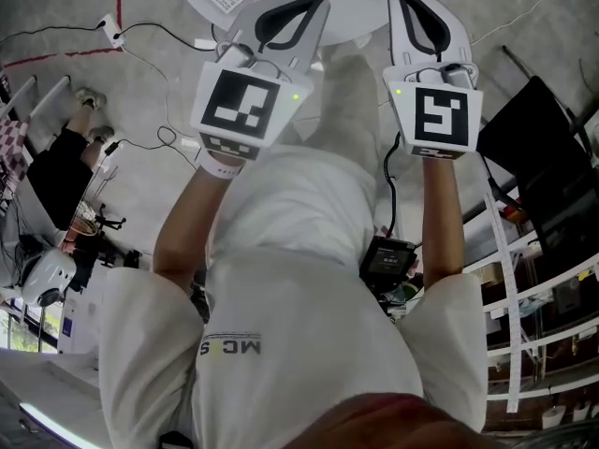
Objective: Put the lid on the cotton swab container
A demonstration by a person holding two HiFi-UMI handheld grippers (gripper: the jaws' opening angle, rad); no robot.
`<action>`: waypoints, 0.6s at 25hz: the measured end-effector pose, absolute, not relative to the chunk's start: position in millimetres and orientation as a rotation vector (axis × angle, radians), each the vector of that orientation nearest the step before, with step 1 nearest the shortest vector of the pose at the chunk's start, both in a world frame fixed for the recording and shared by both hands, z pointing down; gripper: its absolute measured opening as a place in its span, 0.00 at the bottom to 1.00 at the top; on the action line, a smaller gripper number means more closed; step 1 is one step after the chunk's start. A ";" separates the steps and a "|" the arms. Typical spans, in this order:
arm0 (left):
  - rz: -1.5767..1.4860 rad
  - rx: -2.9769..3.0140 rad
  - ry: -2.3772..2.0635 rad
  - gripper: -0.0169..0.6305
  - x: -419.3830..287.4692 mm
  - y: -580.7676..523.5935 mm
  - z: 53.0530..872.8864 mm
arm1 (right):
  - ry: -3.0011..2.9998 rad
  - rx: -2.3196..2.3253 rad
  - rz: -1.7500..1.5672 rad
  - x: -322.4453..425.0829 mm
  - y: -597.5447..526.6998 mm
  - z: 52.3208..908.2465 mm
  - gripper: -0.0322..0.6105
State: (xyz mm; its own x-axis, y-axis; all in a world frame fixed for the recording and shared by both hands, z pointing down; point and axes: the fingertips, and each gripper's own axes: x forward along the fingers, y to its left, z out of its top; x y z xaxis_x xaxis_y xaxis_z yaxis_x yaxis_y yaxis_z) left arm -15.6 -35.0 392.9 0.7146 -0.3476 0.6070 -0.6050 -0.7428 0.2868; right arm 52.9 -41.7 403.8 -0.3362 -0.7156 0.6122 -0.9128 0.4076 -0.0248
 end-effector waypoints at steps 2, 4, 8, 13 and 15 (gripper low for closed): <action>0.737 2.432 -0.733 0.03 -17.0 -37.0 402.1 | -2.156 1.359 0.518 49.9 -47.5 414.6 0.05; 0.741 2.416 -0.729 0.03 -17.5 -38.5 411.1 | -2.161 1.341 0.534 46.7 -52.9 425.2 0.05; 0.742 2.387 -0.739 0.03 -19.9 -44.4 426.6 | -2.171 1.310 0.547 38.6 -63.6 442.6 0.05; 0.682 2.326 -0.729 0.03 -17.8 -48.1 437.9 | -2.174 1.290 0.583 34.9 -71.6 461.0 0.05; 0.671 2.294 -0.735 0.03 -18.7 -48.6 444.1 | -2.170 1.277 0.598 33.0 -72.9 471.2 0.05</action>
State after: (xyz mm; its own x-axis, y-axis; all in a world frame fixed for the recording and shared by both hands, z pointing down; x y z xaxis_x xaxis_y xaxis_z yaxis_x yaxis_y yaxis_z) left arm -18.7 -48.6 444.1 0.7147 -0.3252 0.6192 -0.6461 -0.6460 0.4065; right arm 33.0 -72.9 471.2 -0.4003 -0.6441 0.6518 -0.8871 0.4508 -0.0993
